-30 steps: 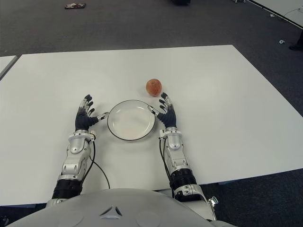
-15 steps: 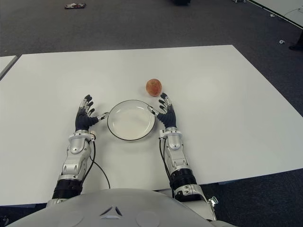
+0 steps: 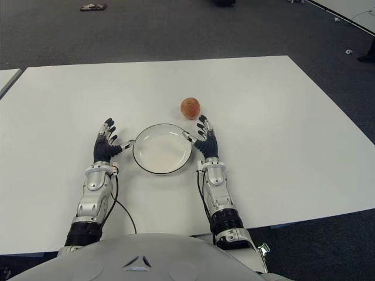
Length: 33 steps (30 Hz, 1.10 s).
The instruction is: Put the apples into the plate.
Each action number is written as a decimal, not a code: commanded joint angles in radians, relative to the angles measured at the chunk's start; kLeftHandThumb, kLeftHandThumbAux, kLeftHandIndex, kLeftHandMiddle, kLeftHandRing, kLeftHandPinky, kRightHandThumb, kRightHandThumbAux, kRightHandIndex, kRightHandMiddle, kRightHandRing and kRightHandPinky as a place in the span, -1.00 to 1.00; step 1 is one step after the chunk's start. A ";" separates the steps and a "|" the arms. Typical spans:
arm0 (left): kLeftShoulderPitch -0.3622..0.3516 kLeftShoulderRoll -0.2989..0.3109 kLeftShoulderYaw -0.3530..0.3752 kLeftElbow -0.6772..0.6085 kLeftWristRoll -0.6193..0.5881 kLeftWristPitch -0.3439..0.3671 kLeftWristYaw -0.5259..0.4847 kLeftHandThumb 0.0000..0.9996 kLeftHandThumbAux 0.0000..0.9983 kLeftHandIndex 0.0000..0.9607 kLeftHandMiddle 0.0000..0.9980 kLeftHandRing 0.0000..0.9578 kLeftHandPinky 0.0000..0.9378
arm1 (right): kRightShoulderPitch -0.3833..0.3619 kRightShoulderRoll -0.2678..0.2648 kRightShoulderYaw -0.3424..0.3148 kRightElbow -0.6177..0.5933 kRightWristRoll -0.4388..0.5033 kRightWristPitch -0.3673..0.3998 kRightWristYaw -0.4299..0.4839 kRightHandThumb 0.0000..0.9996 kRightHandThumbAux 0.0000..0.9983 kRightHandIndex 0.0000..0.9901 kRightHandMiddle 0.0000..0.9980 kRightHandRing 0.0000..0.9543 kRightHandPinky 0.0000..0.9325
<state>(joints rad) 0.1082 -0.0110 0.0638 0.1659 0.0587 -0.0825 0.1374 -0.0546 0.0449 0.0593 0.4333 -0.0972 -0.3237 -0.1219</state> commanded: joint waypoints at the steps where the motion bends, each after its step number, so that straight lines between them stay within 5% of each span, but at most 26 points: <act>1: -0.001 -0.001 0.002 0.017 0.004 -0.009 0.008 -1.00 0.05 -1.00 -1.00 -1.00 -1.00 | 0.031 -0.008 -0.010 -0.101 -0.007 0.027 -0.008 -0.65 0.46 -1.00 -0.83 -0.80 -0.76; 5: -0.004 -0.001 0.002 0.023 0.003 -0.014 0.008 -1.00 0.05 -1.00 -1.00 -1.00 -1.00 | 0.061 -0.021 -0.029 -0.293 -0.007 0.076 -0.014 -0.66 0.45 -1.00 -0.86 -0.83 -0.78; 10: -0.009 -0.001 0.003 0.036 0.003 -0.025 0.008 -1.00 0.04 -1.00 -1.00 -1.00 -1.00 | 0.037 -0.020 -0.047 -0.367 -0.047 0.058 -0.064 -0.67 0.44 -0.99 -0.89 -0.86 -0.80; 18: -0.035 -0.001 0.008 0.082 0.001 -0.036 0.012 -1.00 0.02 -1.00 -1.00 -1.00 -1.00 | -0.241 -0.068 -0.111 -0.142 -0.158 -0.051 -0.263 -0.63 0.46 -0.96 -0.91 -0.88 -0.83; 25: -0.052 0.000 0.014 0.119 0.000 -0.049 0.015 -1.00 0.01 -1.00 -1.00 -1.00 -1.00 | -0.343 -0.106 -0.121 -0.083 -0.229 -0.069 -0.370 -0.58 0.46 -0.94 -0.92 -0.88 -0.81; 33: -0.063 -0.001 0.019 0.152 0.001 -0.076 0.018 -1.00 0.01 -1.00 -1.00 -1.00 -1.00 | -0.448 -0.116 -0.110 -0.108 -0.243 -0.019 -0.364 -0.56 0.44 -0.91 -0.89 -0.86 -0.81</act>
<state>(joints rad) 0.0516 -0.0112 0.0786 0.2882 0.0584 -0.1567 0.1444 -0.4617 -0.0705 -0.0582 0.3381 -0.3340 -0.3825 -0.4954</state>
